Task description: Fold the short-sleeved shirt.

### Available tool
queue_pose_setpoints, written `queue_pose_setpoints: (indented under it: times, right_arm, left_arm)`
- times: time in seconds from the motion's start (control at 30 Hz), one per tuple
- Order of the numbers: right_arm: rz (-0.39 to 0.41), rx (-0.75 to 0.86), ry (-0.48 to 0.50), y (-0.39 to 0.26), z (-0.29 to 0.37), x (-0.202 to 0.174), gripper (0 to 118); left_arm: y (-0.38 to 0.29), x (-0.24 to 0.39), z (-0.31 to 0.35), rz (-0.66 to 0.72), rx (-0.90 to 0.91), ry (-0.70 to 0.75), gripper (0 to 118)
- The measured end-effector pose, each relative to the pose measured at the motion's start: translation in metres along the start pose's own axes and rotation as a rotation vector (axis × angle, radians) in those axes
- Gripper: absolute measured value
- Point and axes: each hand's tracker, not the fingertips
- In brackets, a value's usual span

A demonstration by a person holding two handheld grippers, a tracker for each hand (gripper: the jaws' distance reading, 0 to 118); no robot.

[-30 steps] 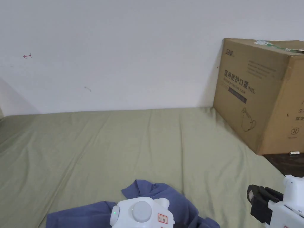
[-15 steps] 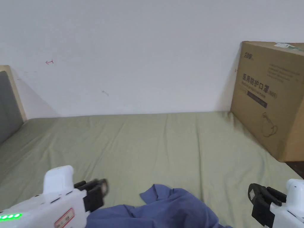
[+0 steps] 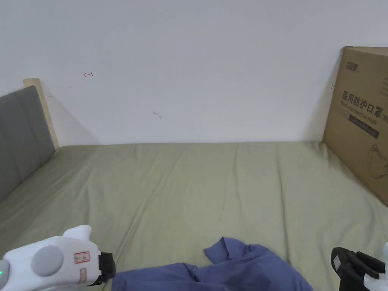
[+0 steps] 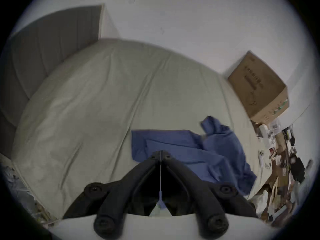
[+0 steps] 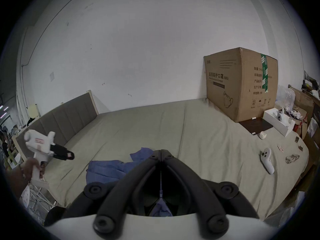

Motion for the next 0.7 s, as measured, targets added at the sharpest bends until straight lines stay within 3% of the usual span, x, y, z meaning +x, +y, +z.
queue_pose_setpoints:
  times: [0.03,0.07,0.1,0.13,0.17,0.27,0.37,0.4,0.47,0.5,0.53,0.57,0.63,0.7]
  right_arm:
    - [0.002,-0.009,-0.006,-0.002,-0.003,0.002,0]
    - [0.003,-0.020,-0.015,-0.003,-0.006,0.004,0]
    - [0.005,-0.030,-0.022,-0.004,-0.010,0.006,0]
    - [0.006,-0.043,-0.032,-0.005,-0.014,0.008,0]
    - [0.007,-0.055,-0.043,-0.007,-0.018,0.011,0]
    - [0.007,-0.084,-0.067,-0.011,-0.031,0.018,0]
    - [0.013,-0.118,-0.083,-0.016,-0.053,0.024,0]
    - [0.022,-0.133,-0.084,-0.017,-0.061,0.026,0]
    - [0.030,-0.167,-0.067,-0.020,-0.085,0.032,0]
    - [0.018,-0.188,-0.014,-0.020,-0.097,0.036,0]
    - [-0.012,-0.203,0.047,-0.020,-0.111,0.043,0]
    - [-0.027,-0.234,0.075,-0.019,-0.126,0.048,0]
    - [-0.017,-0.311,0.072,-0.014,-0.156,0.051,0]
    - [-0.004,-0.408,0.055,-0.008,-0.191,0.052,0]
  left_arm:
    - [0.006,-0.004,-0.018,0.012,-0.013,0.013,19]
    - [0.011,-0.008,-0.035,0.027,-0.028,0.031,54]
    - [0.015,-0.012,-0.051,0.041,-0.043,0.042,108]
    - [0.014,-0.017,-0.072,0.048,-0.079,0.038,118]
    - [0.017,-0.019,-0.082,0.062,-0.056,0.025,113]
    - [0.011,-0.024,-0.127,0.037,-0.140,0.048,113]
    - [0.003,-0.019,-0.151,-0.060,-0.202,0.032,106]
    - [-0.002,-0.008,-0.145,-0.094,-0.214,0.034,94]
    - [-0.012,0.011,-0.130,-0.280,-0.169,0.219,65]
    - [-0.016,0.016,-0.122,-0.301,-0.159,0.222,42]
    - [-0.020,0.022,-0.110,-0.301,-0.135,0.162,10]
    - [-0.024,0.024,-0.099,-0.317,-0.110,0.143,6]
    - [-0.030,0.019,-0.081,-0.245,-0.093,-0.049,6]
    - [-0.031,0.015,-0.062,-0.189,-0.040,-0.076,6]
